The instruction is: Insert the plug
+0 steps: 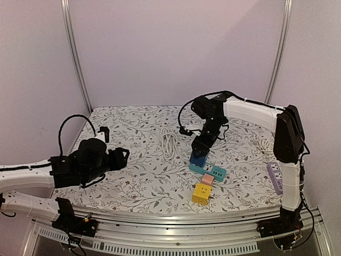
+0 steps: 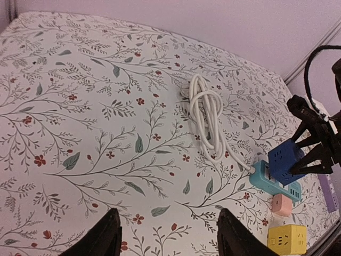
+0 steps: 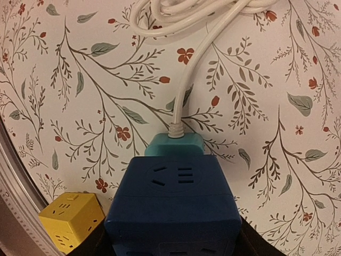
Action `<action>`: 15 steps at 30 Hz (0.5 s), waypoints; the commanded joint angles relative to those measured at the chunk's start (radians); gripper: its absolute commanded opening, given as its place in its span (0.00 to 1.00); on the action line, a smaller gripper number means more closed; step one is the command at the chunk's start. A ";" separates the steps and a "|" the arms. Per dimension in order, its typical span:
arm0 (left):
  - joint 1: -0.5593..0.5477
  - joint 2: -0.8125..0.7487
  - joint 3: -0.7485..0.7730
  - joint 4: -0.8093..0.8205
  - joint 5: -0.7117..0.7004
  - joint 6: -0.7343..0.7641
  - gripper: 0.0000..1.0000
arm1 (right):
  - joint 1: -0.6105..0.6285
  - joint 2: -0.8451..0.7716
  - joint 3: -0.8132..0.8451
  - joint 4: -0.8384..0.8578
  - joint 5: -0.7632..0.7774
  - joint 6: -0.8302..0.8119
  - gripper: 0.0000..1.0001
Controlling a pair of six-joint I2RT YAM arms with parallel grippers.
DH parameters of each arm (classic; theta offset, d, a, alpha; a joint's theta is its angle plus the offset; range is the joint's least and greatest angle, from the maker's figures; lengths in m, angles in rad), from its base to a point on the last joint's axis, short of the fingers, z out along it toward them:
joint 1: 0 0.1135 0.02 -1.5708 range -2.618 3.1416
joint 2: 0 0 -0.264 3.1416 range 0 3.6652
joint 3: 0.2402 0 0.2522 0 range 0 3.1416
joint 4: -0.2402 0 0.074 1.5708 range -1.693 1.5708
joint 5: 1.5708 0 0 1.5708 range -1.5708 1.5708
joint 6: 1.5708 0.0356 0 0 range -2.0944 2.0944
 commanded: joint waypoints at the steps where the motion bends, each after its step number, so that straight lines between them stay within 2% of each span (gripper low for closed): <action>1: -0.013 -0.016 -0.009 -0.025 -0.015 0.008 0.61 | 0.020 0.161 -0.025 -0.087 0.007 0.094 0.00; 7: -0.012 -0.006 -0.007 -0.019 -0.005 0.019 0.61 | 0.094 0.185 -0.001 -0.095 0.099 0.056 0.00; 9: -0.012 -0.002 -0.004 -0.018 -0.001 0.022 0.61 | 0.092 0.184 -0.014 -0.092 0.134 0.070 0.00; 12: -0.013 -0.002 -0.004 -0.017 0.005 0.022 0.61 | 0.059 0.196 0.006 -0.123 0.106 0.162 0.00; 15: -0.012 -0.005 -0.005 -0.018 0.003 0.018 0.61 | 0.064 0.191 -0.002 -0.134 0.136 0.167 0.00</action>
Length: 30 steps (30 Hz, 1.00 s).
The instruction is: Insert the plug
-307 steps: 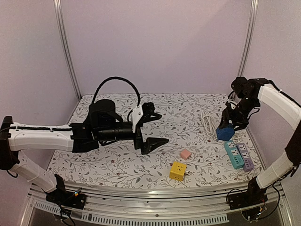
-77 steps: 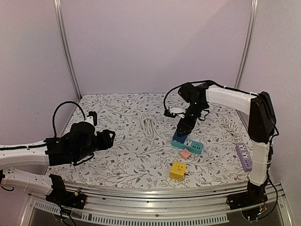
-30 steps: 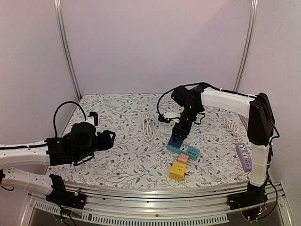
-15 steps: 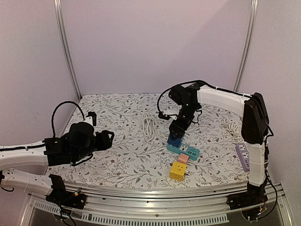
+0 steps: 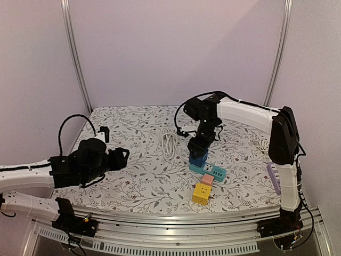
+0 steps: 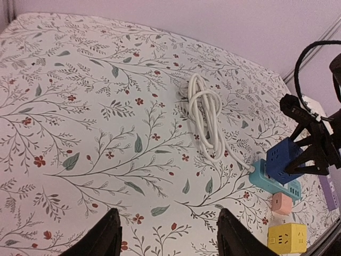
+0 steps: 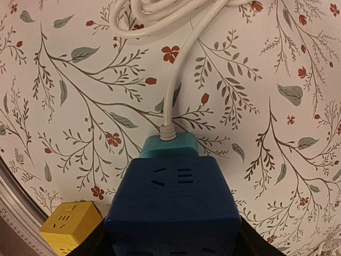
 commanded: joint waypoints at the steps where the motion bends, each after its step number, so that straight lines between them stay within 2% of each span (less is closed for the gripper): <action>1: -0.013 -0.001 -0.005 -0.018 -0.002 0.009 0.61 | 0.006 0.131 -0.084 -0.073 0.016 0.066 0.00; 6: -0.013 -0.009 -0.006 -0.018 -0.002 0.008 0.61 | 0.007 0.119 -0.079 -0.072 -0.003 0.077 0.00; 13: -0.014 -0.046 -0.038 -0.014 -0.031 -0.013 0.60 | 0.043 0.047 -0.172 0.028 0.128 -0.100 0.00; 16: -0.013 -0.063 -0.048 -0.016 -0.043 -0.017 0.60 | 0.048 0.045 -0.168 0.070 0.129 -0.163 0.00; 30: -0.013 -0.101 -0.048 -0.061 -0.062 -0.028 0.60 | 0.038 0.084 -0.229 0.124 -0.004 -0.085 0.00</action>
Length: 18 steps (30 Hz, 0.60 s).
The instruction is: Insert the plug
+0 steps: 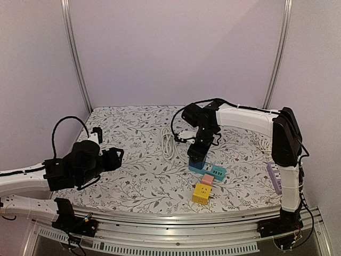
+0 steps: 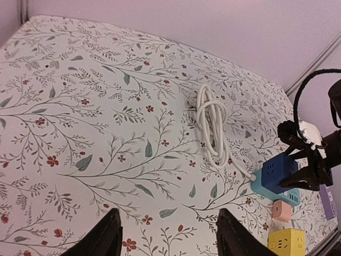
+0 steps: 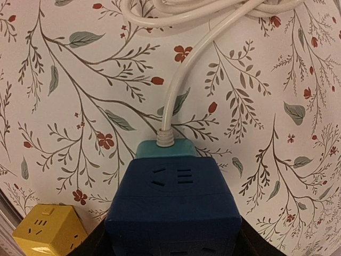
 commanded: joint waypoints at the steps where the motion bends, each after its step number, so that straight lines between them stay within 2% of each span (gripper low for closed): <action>1: -0.013 -0.006 -0.015 -0.028 -0.017 -0.007 0.60 | 0.001 0.119 -0.108 0.009 -0.080 0.020 0.00; 9: -0.014 -0.003 -0.003 -0.037 -0.011 0.004 0.60 | -0.012 0.107 -0.149 0.032 -0.167 0.076 0.01; 10: -0.013 -0.005 0.001 -0.043 -0.011 0.006 0.60 | -0.012 0.100 -0.153 0.037 -0.160 0.083 0.04; 15: -0.014 0.002 0.025 -0.068 -0.008 0.024 0.61 | -0.012 0.053 -0.141 0.049 -0.098 0.114 0.35; 18: -0.014 0.012 0.043 -0.078 -0.003 0.037 0.61 | -0.012 0.024 -0.110 0.048 -0.078 0.130 0.46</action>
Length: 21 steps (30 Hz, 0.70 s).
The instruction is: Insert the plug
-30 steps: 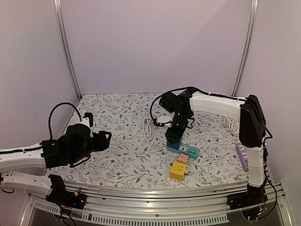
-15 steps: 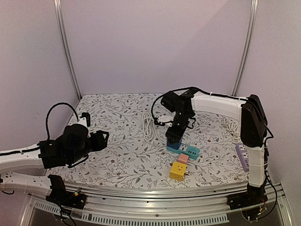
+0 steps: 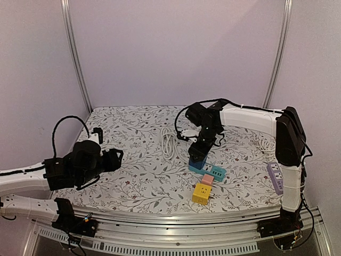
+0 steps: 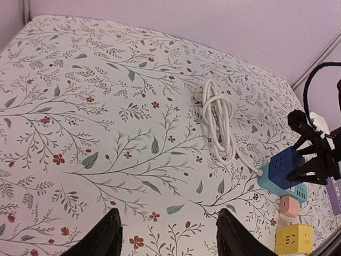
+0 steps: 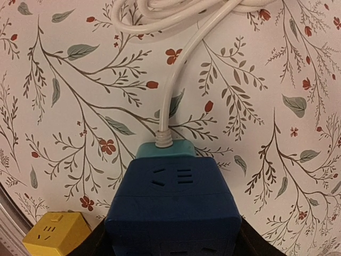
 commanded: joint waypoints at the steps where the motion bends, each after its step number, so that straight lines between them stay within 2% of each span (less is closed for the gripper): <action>1: -0.014 0.014 0.041 -0.043 0.003 0.031 0.61 | 0.015 0.062 -0.032 -0.028 -0.020 0.066 0.48; 5: -0.013 0.035 0.072 -0.056 0.013 0.056 0.61 | 0.015 0.040 0.017 -0.045 0.008 0.079 0.57; 7: -0.013 0.048 0.094 -0.063 0.016 0.074 0.61 | 0.014 0.031 0.041 -0.054 0.023 0.082 0.65; 8: -0.014 0.056 0.104 -0.066 0.017 0.082 0.61 | 0.015 0.023 0.052 -0.058 0.031 0.083 0.74; 10: -0.014 0.068 0.121 -0.072 0.021 0.093 0.61 | 0.016 0.007 0.059 -0.056 0.039 0.088 0.79; 12: -0.013 0.078 0.132 -0.075 0.027 0.097 0.61 | 0.016 -0.016 0.058 -0.054 0.047 0.093 0.93; 17: -0.014 0.089 0.146 -0.083 0.031 0.104 0.64 | 0.017 -0.067 0.056 -0.040 0.100 0.105 0.99; 21: -0.013 0.098 0.164 -0.100 0.033 0.118 0.69 | 0.015 -0.102 0.060 -0.020 0.122 0.112 0.99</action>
